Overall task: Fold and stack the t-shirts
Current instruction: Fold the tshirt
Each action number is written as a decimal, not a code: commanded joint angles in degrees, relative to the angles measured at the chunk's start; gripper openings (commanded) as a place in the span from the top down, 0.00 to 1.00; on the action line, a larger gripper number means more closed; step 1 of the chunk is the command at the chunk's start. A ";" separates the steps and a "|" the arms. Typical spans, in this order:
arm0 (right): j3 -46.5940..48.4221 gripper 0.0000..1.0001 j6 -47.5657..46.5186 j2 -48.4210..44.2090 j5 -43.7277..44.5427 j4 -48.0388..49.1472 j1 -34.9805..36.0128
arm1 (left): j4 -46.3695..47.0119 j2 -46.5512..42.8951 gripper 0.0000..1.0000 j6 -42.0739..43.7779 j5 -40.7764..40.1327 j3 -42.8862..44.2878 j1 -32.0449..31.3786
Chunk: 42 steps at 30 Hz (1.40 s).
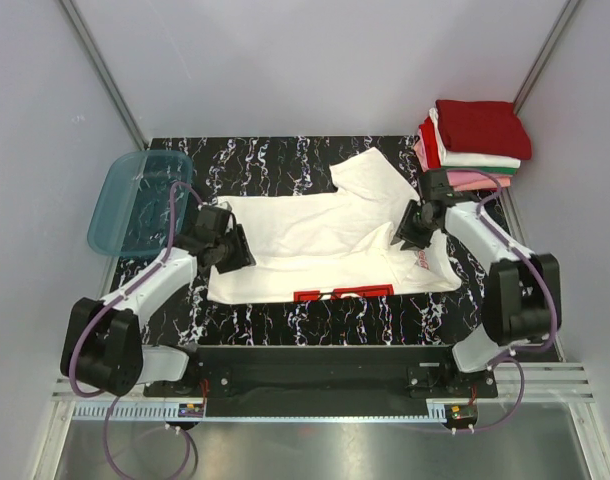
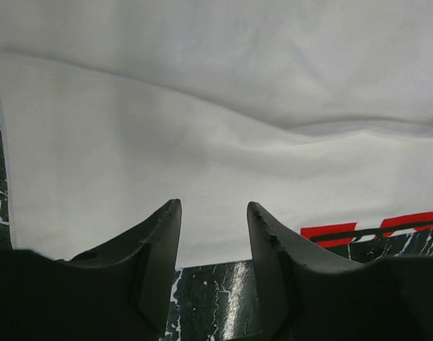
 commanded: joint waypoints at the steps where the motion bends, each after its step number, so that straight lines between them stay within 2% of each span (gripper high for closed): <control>1: 6.05 0.62 0.03 7.44 1.83 -0.26 1.98 | -1.17 -1.86 0.53 3.86 2.25 1.19 -0.28; 7: 17.92 0.63 -3.14 19.06 5.09 -3.78 3.39 | -16.46 -6.95 0.50 9.75 -2.05 6.46 -0.19; 9: 21.07 0.64 -3.84 21.44 5.53 -4.66 3.40 | -18.33 -10.10 0.50 11.51 -2.41 7.34 -0.19; 10: 21.96 0.70 -4.37 23.54 5.53 -4.92 3.48 | -19.64 -11.16 0.49 13.17 -3.02 7.26 -0.19; 12: 25.38 0.79 -4.98 25.84 5.88 -5.62 3.48 | -20.27 -14.49 0.48 14.59 -3.81 6.74 -0.19; 13: 26.62 0.90 -5.51 28.11 6.40 -6.24 3.48 | -20.36 -15.47 0.48 14.08 -6.95 6.56 -0.19; 14: 28.02 0.95 -5.86 29.26 6.67 -6.77 3.48 | -20.18 -16.35 0.50 14.07 -7.06 6.30 -0.19; 16: 33.29 0.98 -6.56 32.77 7.29 -8.34 3.48 | -18.78 -18.90 0.50 14.94 -5.76 5.77 -0.19; 20: 42.52 1.00 -7.97 38.84 8.68 -8.80 3.48 | -17.72 -21.72 0.50 14.86 -8.21 4.27 -0.19; 23: 53.30 1.00 -10.69 44.47 7.90 -9.05 3.48 | -17.37 -22.16 0.50 14.95 -8.30 4.01 -0.19; 25: 57.90 0.88 -12.36 47.19 6.76 -10.71 3.48 | -17.72 -21.64 0.50 15.04 -8.91 4.36 -0.19; 26: 61.05 0.77 -13.06 47.47 7.28 -11.34 3.57 | -17.81 -21.63 0.50 14.95 -9.26 4.36 -0.19; 27: 61.87 0.50 -13.51 46.51 7.37 -11.78 3.48 | -17.81 -21.63 0.50 14.77 -9.61 4.45 -0.19; 28: 61.87 0.36 -14.56 45.20 10.16 -12.13 3.48 | -17.98 -21.72 0.51 14.77 -9.70 4.36 -0.19; 29: 59.52 0.26 -15.00 43.44 11.41 -11.70 3.48 | -17.90 -22.07 0.50 14.69 -9.79 4.27 -0.19; 30: 57.33 0.10 -14.92 38.81 12.81 -11.00 3.48 | -17.72 -22.68 0.50 14.51 -10.05 4.19 -0.19; 32: 48.23 0.05 -15.18 33.17 15.45 -7.75 3.48 | -17.72 -23.30 0.50 14.33 -10.14 4.01 -0.19; 33: 44.86 0.04 -14.83 27.49 16.33 -6.69 3.48 | -17.55 -23.48 0.50 14.25 -10.05 3.92 -0.19; 36: 31.24 0.04 -12.55 17.20 16.17 -3.01 3.57 | -17.46 -23.65 0.50 14.24 -10.05 4.01 -0.19; 38: 22.03 0.06 -11.84 13.21 12.57 0.69 3.92 | -17.46 -23.74 0.50 14.25 -9.97 4.01 -0.11; 42: 15.04 0.12 -12.37 9.76 12.91 1.14 7.08 | -19.38 -25.06 0.49 13.64 -10.31 5.06 -0.10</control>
